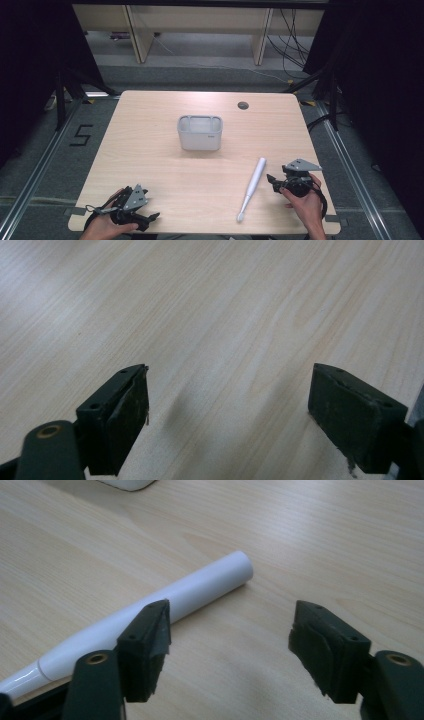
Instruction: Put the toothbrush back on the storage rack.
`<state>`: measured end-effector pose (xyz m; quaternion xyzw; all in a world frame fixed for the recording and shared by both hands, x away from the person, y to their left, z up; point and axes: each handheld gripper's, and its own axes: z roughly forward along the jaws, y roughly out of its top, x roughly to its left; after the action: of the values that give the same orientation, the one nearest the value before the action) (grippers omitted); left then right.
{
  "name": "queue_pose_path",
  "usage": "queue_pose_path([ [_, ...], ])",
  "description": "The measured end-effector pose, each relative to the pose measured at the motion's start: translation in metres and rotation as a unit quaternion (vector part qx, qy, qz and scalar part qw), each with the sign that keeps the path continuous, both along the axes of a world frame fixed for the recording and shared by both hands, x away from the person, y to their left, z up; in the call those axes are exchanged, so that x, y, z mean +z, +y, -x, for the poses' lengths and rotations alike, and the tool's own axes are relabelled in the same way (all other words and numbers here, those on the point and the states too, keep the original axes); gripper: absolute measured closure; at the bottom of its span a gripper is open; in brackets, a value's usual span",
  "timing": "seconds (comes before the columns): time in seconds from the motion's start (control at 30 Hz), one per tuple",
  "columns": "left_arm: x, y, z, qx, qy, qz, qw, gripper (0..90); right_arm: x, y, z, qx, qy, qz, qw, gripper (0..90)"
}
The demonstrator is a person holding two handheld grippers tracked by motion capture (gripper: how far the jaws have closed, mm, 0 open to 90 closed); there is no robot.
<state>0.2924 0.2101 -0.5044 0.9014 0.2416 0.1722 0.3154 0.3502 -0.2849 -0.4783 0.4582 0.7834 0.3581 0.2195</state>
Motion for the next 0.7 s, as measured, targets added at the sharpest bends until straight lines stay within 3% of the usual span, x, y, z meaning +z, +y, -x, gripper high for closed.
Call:
queue_pose_path([
  [0.1, 0.000, 0.000, 0.000, 0.000, 0.000, -0.003, 1.0000, 16.3, 0.002, 0.001, -0.002, 0.009, -0.002, -0.006, 0.9999, 39.0],
  [0.17, 0.000, 0.000, 0.000, 0.000, 0.000, 0.000, 1.0000, 16.3, 0.004, 0.004, -0.002, 0.010, 0.000, -0.018, 0.9998, 49.5],
  [0.23, 0.000, 0.000, 0.000, 0.000, 0.001, -0.003, 1.0000, 16.3, 0.005, 0.005, -0.004, 0.029, -0.004, -0.013, 0.9995, 57.6],
  [0.27, 0.000, 0.000, 0.000, 0.000, 0.001, -0.003, 1.0000, 16.3, 0.005, 0.005, -0.004, 0.029, -0.004, -0.013, 0.9995, 57.6],
  [0.3, -0.001, 0.000, 0.000, 0.000, 0.003, 0.001, 1.0000, 16.3, 0.007, 0.008, -0.005, 0.032, -0.014, -0.003, 0.9994, 65.1],
  [0.33, -0.001, 0.000, 0.000, 0.000, 0.003, 0.001, 1.0000, 16.3, 0.007, 0.008, -0.005, 0.032, -0.014, -0.003, 0.9994, 65.1],
  [0.4, 0.000, 0.000, 0.000, 0.000, 0.000, 0.000, 1.0000, 16.3, 0.008, 0.011, -0.007, 0.038, -0.016, -0.007, 0.9991, 73.3],
  [0.43, -0.001, 0.000, 0.000, 0.000, 0.001, -0.001, 1.0000, 16.3, 0.008, 0.014, -0.005, 0.029, -0.002, -0.019, 0.9994, 75.4],
  [0.47, -0.001, 0.000, 0.000, 0.000, 0.001, -0.001, 1.0000, 16.3, 0.008, 0.014, -0.005, 0.029, -0.002, -0.019, 0.9994, 75.4],
  [0.57, 0.000, 0.000, -0.001, -0.001, 0.000, -0.004, 1.0000, 16.3, 0.007, 0.016, -0.013, 0.052, -0.018, 0.000, 0.9985, 83.0],
  [0.7, -0.001, 0.000, -0.001, 0.002, 0.000, -0.002, 1.0000, 16.3, 0.005, 0.024, -0.018, 0.062, -0.006, 0.003, 0.9980, 87.9],
])
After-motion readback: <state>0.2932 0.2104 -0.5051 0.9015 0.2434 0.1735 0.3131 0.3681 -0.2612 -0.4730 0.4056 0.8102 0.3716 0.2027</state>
